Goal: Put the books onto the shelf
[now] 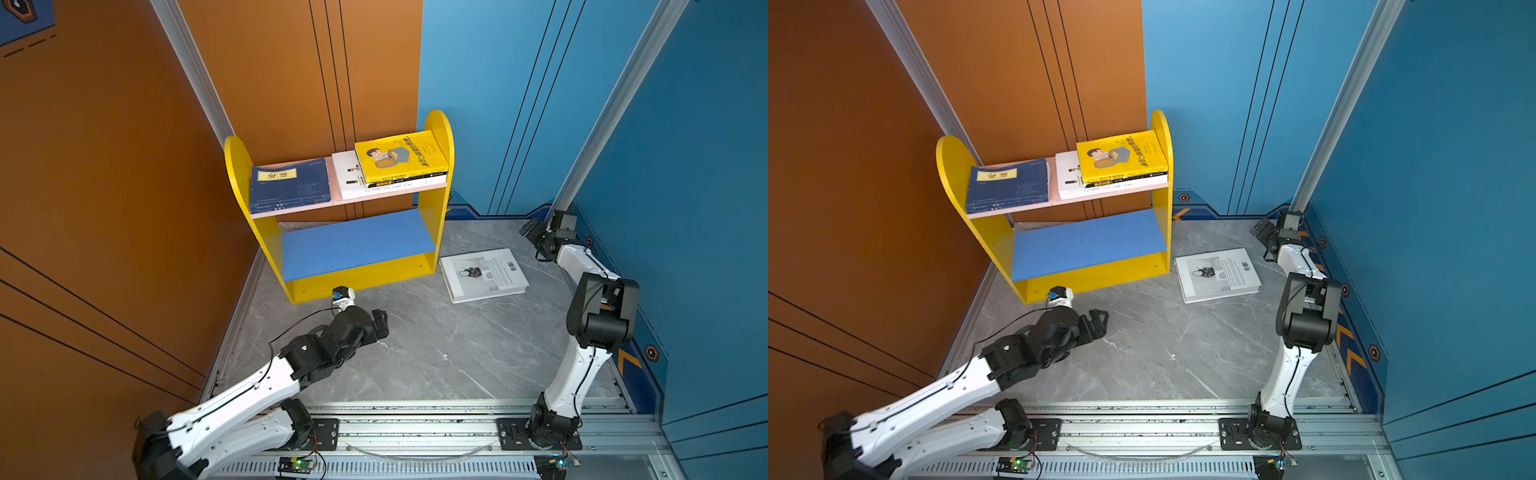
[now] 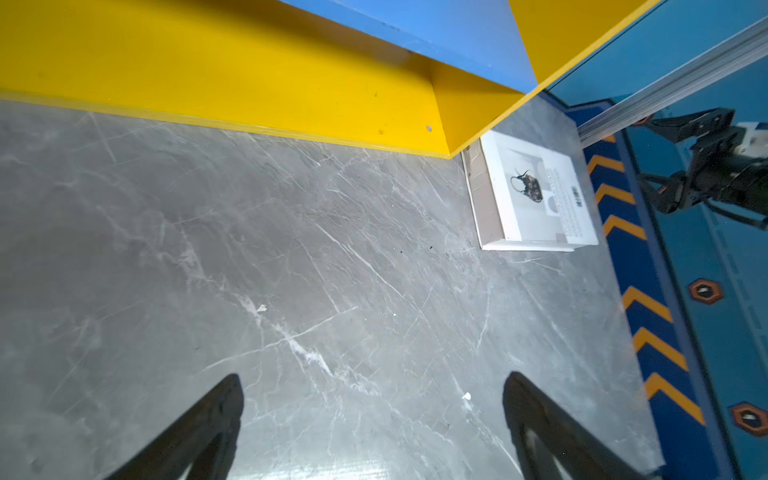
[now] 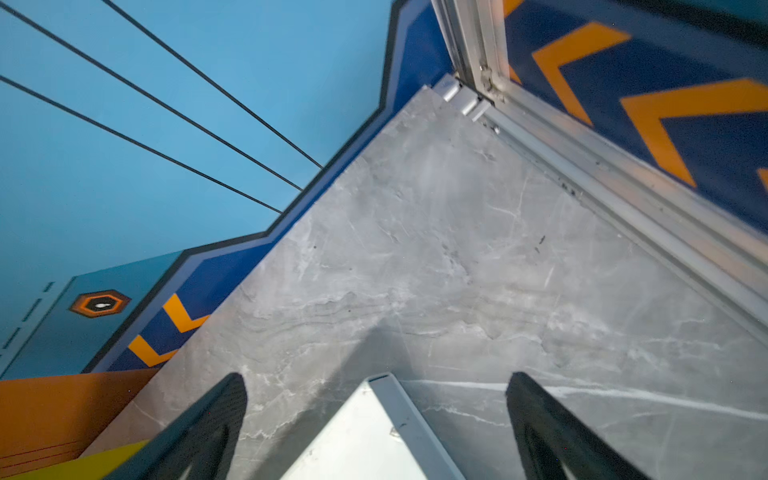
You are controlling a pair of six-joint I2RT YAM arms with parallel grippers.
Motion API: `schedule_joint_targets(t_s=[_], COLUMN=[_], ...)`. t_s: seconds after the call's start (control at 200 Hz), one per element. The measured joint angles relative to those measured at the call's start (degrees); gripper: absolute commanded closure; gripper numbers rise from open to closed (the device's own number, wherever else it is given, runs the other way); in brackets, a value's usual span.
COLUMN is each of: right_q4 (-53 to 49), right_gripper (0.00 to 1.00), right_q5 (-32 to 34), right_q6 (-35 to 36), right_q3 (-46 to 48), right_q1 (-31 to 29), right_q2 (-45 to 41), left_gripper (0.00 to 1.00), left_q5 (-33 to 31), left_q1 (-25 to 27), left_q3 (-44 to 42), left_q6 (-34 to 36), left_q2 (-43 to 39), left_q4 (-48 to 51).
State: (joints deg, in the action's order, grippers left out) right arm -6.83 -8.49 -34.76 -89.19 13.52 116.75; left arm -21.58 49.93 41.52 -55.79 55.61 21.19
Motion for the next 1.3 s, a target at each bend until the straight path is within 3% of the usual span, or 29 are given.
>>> schedule_joint_targets(t_s=[0.16, 0.426, 0.801, 0.996, 1.297], right_q4=[-0.8, -1.6, -3.7, -4.4, -7.9], right_gripper=[0.04, 0.07, 0.1, 0.1, 0.12], right_q5=[-4.3, -9.4, -12.1, -12.5, -12.8], right_q6=[-0.2, -0.2, -0.2, -0.2, 0.0], right_q3=[0.0, 0.2, 7.8, 10.0, 11.9], right_q1=[0.5, -0.7, -2.1, -2.8, -3.1], right_q2=[4.1, 5.7, 0.9, -3.1, -6.1], left_gripper=[0.02, 0.02, 0.0, 0.0, 0.0], left_q5=[-2.2, -2.0, 10.0, 14.5, 19.2], left_q1=[3.4, 2.8, -2.5, -3.0, -3.0], left_q3=[3.3, 11.8, 31.0, 40.5, 45.7], left_q6=[-0.2, -0.4, -5.8, -6.9, -9.7], left_q2=[12.4, 26.9, 55.3, 62.8, 67.7], left_q4=[-9.8, -19.4, -27.8, -25.7, -25.2])
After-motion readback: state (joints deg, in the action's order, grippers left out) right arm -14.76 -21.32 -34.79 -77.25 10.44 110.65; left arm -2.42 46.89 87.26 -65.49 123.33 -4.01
